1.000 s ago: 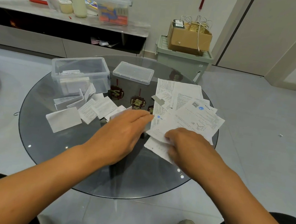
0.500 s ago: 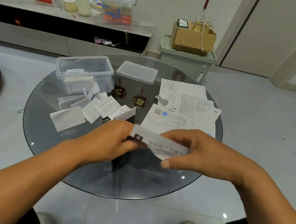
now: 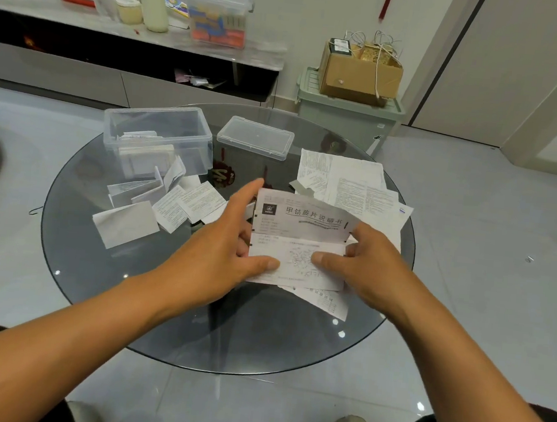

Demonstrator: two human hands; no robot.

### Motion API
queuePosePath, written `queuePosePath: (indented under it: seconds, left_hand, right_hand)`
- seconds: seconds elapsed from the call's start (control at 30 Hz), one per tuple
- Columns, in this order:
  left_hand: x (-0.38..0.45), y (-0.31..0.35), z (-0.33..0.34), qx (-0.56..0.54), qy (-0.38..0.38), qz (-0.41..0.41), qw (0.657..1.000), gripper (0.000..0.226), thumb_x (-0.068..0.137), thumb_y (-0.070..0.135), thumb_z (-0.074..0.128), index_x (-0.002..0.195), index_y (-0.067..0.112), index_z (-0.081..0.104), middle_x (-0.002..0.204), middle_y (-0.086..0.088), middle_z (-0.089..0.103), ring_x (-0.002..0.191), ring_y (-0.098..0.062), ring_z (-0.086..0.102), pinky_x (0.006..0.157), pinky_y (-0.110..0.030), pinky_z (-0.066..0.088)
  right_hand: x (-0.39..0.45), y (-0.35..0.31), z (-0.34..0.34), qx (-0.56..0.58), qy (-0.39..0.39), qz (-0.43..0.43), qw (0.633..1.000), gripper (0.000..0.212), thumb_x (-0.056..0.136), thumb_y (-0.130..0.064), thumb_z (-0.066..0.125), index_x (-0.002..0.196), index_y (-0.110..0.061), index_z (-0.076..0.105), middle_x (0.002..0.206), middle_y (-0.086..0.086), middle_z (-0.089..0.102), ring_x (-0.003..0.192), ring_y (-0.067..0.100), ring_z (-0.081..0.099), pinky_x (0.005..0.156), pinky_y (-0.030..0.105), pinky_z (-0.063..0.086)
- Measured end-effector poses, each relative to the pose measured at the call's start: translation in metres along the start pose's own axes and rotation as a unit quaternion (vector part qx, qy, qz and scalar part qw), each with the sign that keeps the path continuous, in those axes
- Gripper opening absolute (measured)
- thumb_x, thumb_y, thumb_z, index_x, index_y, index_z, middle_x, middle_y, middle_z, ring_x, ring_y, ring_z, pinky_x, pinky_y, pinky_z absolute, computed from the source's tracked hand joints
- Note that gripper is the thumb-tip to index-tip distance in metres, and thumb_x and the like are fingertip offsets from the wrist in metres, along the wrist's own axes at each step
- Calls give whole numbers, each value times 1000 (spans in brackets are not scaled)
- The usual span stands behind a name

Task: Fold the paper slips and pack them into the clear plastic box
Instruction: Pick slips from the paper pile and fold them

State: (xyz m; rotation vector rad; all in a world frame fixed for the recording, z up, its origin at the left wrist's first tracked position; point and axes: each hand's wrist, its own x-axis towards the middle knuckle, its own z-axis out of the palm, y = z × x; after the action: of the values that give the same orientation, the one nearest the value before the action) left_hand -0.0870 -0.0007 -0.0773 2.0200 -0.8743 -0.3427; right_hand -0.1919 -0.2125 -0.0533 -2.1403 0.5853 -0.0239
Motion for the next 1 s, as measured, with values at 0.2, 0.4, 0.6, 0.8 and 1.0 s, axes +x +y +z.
queuePosePath:
  seconds: [0.2,0.4,0.6,0.8,1.0]
  left_hand:
    - [-4,-3,-1,202,56,59,976,106,76,44,85,153,47,13,149,16,27,102,-5,54,87,-28,54]
    - [-6,-1,-10,337,-76,185,920,61,95,62,50,146,29,48,143,13,53,129,-9,47,104,-27,43]
    - [4,4,-14,397,-85,218,887,44,97,41,45,139,29,53,116,11,66,102,-14,61,73,-24,45]
    - [7,-5,-13,369,-78,219,900,56,97,59,48,145,31,51,127,12,64,111,-11,58,84,-19,37]
    - [8,-12,-13,378,-95,195,900,84,84,89,38,146,34,49,140,16,52,120,-8,46,95,-25,37]
  right_hand:
    - [-2,-1,21,-117,47,7,992,90,84,-44,80,148,-53,17,140,-12,57,109,21,66,88,48,60]
    - [-1,-1,18,-140,60,7,988,84,88,-48,74,152,-47,21,137,-6,57,113,20,62,92,48,57]
    - [-6,-12,-7,-19,35,55,998,70,92,-49,72,150,-39,35,105,-6,66,83,19,74,84,42,63]
    - [-2,-13,-14,160,-45,62,984,64,96,-13,70,149,-34,41,121,2,68,84,26,78,74,34,65]
    - [2,-1,-14,-108,-122,-46,986,75,94,4,63,133,-59,52,143,-18,45,119,19,57,84,33,63]
